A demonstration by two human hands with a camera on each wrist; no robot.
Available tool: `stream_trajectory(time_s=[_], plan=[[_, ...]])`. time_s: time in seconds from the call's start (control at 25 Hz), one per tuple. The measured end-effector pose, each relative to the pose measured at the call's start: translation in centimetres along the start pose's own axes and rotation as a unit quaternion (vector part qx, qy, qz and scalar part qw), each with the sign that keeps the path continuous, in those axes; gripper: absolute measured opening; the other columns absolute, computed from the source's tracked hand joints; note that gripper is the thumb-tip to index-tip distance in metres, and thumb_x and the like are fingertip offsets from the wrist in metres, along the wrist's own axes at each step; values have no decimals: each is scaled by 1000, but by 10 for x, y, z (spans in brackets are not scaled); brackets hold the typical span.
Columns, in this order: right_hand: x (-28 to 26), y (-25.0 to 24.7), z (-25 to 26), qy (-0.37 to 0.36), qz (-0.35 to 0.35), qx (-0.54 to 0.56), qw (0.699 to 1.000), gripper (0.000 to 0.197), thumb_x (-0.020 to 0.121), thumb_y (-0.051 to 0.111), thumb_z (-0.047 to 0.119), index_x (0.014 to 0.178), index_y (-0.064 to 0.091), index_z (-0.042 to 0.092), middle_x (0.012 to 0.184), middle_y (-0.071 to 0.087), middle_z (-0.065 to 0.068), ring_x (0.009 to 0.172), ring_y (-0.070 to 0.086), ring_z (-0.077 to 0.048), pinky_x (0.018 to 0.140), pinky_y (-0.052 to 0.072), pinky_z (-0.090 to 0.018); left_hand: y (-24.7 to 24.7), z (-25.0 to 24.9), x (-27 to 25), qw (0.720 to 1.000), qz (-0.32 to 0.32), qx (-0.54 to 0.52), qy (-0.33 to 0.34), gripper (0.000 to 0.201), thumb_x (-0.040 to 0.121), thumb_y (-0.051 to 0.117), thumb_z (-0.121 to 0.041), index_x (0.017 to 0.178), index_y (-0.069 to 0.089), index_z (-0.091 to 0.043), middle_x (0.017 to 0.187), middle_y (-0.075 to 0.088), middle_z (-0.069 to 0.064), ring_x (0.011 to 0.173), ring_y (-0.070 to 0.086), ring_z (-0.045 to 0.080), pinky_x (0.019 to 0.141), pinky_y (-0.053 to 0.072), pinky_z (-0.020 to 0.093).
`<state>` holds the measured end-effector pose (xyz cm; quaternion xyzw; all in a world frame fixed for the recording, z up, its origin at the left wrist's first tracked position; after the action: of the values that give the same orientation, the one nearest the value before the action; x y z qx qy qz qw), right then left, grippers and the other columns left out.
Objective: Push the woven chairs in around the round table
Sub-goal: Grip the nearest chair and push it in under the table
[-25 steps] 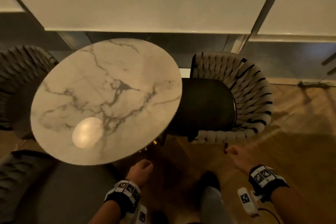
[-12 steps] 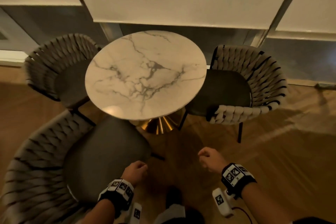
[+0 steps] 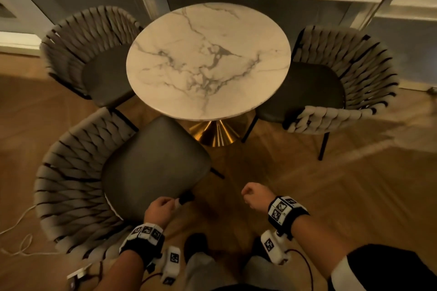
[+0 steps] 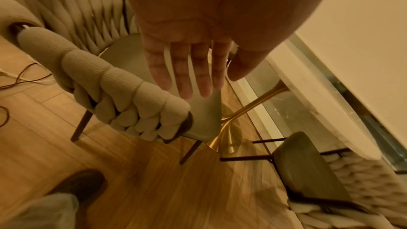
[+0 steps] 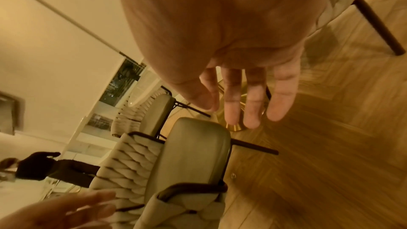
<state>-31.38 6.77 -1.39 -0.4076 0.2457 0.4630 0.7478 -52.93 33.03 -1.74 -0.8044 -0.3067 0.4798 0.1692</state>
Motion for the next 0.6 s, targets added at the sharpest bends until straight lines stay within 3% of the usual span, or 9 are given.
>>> stream_trajectory(time_s=[0.12,0.24,0.32,0.4,0.44,0.48,0.52,0.6], plan=[[15,42,40,1,1,-39,999,14,88,56,25,99,63,28,107,68,-1,95,65,-20,82,55,-36,-37,26,27,1000,-28,5,-6,16,89,59,-28,96,72,-21,111,72,13,102,66,32,95,52,40],[37,105,87,-1,17,-83,996,24,87,58,30,110,61,25,111,66,-4,96,65,-24,86,56,-40,-102,51,53,992,-107,62,-11,33,88,58,-28,118,66,-15,123,66,15,117,58,36,101,45,41],[57,162,117,18,43,-73,996,47,85,61,43,128,51,28,121,63,-6,102,64,-26,85,56,-39,-168,70,72,971,-203,126,-10,45,82,60,-34,125,59,-19,131,59,19,124,48,41,105,42,51],[75,213,137,89,64,37,993,83,79,65,54,149,28,30,143,50,-9,121,56,-32,94,51,-40,-238,104,97,946,-279,156,-53,61,75,63,-37,132,47,-24,142,47,22,131,38,47,107,35,62],[82,232,143,121,57,97,986,96,77,68,54,153,16,28,150,42,-10,130,49,-36,100,48,-43,-267,120,108,944,-283,153,-75,71,71,65,-36,136,40,-27,143,45,23,131,39,49,106,36,65],[90,241,141,144,37,140,979,99,79,70,48,155,11,23,153,37,-12,134,44,-37,106,44,-44,-283,135,118,945,-256,176,-99,80,67,66,-37,139,34,-29,143,46,24,130,44,49,103,39,65],[99,248,141,157,8,156,975,93,82,71,39,153,15,17,150,39,-13,134,44,-37,109,42,-45,-288,157,132,953,-178,227,-92,86,66,68,-39,143,31,-32,146,46,22,131,46,45,104,41,61],[109,250,136,182,-40,160,969,71,78,72,27,139,38,16,134,54,-17,117,57,-36,96,52,-46,-285,195,153,951,-49,277,-126,89,74,69,-44,151,27,-29,155,37,14,137,43,35,110,39,50]])
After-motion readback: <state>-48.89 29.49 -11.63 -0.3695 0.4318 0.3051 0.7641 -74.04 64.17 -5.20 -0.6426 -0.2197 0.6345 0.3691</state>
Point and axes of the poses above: each hand's wrist, its own x-axis towards the middle knuckle, its own y-axis out of the palm, z = x × y, the point moved 7 cm from there along x, towards the middle knuckle
